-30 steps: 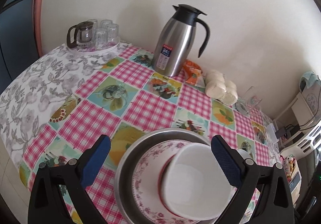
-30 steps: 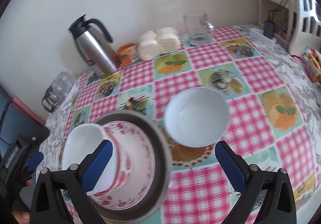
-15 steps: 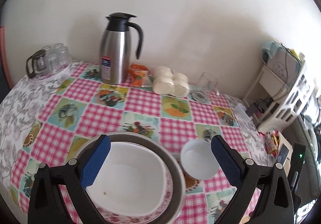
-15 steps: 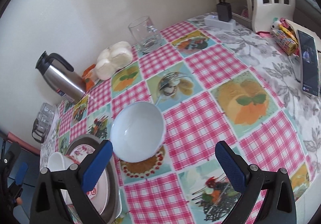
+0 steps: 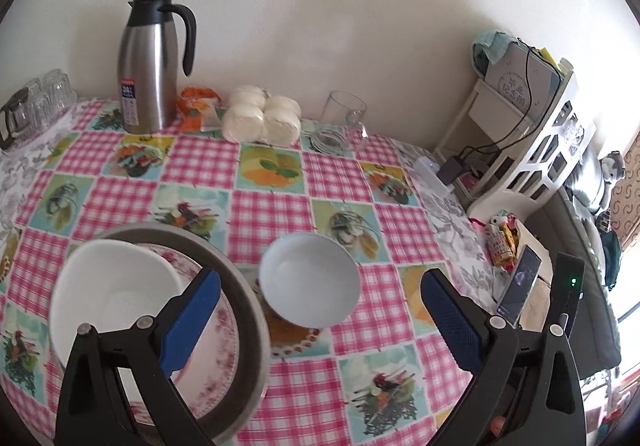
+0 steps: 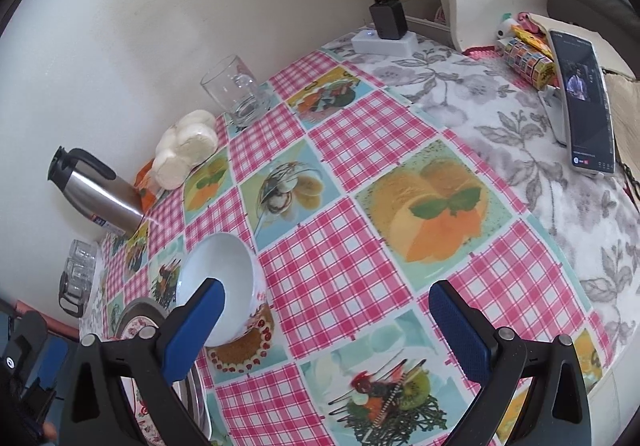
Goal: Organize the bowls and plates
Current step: 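Move both grippers toward the white round bowl on the tablecloth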
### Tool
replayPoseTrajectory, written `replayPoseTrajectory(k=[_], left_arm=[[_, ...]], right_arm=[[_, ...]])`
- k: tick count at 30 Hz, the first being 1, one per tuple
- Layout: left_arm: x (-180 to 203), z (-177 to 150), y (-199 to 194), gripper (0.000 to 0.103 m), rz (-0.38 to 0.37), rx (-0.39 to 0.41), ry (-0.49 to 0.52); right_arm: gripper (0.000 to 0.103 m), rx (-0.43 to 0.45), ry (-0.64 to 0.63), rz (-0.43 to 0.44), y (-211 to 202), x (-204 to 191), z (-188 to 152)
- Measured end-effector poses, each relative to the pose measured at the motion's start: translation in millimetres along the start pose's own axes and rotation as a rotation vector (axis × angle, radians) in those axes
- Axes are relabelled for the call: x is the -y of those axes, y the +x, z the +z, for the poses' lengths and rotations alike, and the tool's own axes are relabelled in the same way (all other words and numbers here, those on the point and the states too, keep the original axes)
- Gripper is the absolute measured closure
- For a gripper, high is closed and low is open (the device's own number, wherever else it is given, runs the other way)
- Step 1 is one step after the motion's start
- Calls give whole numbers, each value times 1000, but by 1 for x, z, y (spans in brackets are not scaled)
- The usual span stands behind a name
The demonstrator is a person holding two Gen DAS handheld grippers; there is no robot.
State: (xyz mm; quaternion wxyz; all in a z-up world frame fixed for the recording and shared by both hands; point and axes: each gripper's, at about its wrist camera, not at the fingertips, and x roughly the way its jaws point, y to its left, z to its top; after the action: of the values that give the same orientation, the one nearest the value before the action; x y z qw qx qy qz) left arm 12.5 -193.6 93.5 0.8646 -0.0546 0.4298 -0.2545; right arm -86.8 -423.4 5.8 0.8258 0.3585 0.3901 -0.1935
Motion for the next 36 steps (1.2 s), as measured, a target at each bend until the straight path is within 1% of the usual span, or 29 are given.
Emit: replayPoseTrajectory(k=[3, 6, 11, 13, 16, 18, 22, 26, 31, 35, 36], left_arm=[[9, -5, 9, 3, -23, -27, 4], [14, -11, 18, 3, -25, -51, -5], [12, -20, 33, 3, -36, -106, -76], [12, -23, 36, 3, -28, -112, -92], [9, -28, 39, 3, -18, -108, -138], [4, -31, 38, 3, 6, -95, -189], [-5, -36, 39, 3, 16, -78, -259], [-12, -36, 38, 3, 20, -61, -292], [-18, -35, 42, 3, 26, -67, -306], [-17, -33, 47, 3, 25, -74, -296], [-17, -33, 48, 3, 26, -76, -296]], right_arm=[[0, 5, 11, -7, 0, 7, 2], [0, 2, 20, -13, 2, 13, 4], [0, -4, 31, -21, 5, 19, 6], [0, -7, 32, -23, 7, 21, 6], [0, -10, 31, -9, 9, 21, 7], [0, -14, 25, 16, 12, 18, 6], [0, -36, 6, 68, 21, 8, 4], [1, -60, -30, 101, 30, -6, -2], [17, -104, -69, 119, 46, -20, -10], [25, -122, -78, 139, 55, -27, -15], [28, -124, -82, 141, 57, -28, -16]])
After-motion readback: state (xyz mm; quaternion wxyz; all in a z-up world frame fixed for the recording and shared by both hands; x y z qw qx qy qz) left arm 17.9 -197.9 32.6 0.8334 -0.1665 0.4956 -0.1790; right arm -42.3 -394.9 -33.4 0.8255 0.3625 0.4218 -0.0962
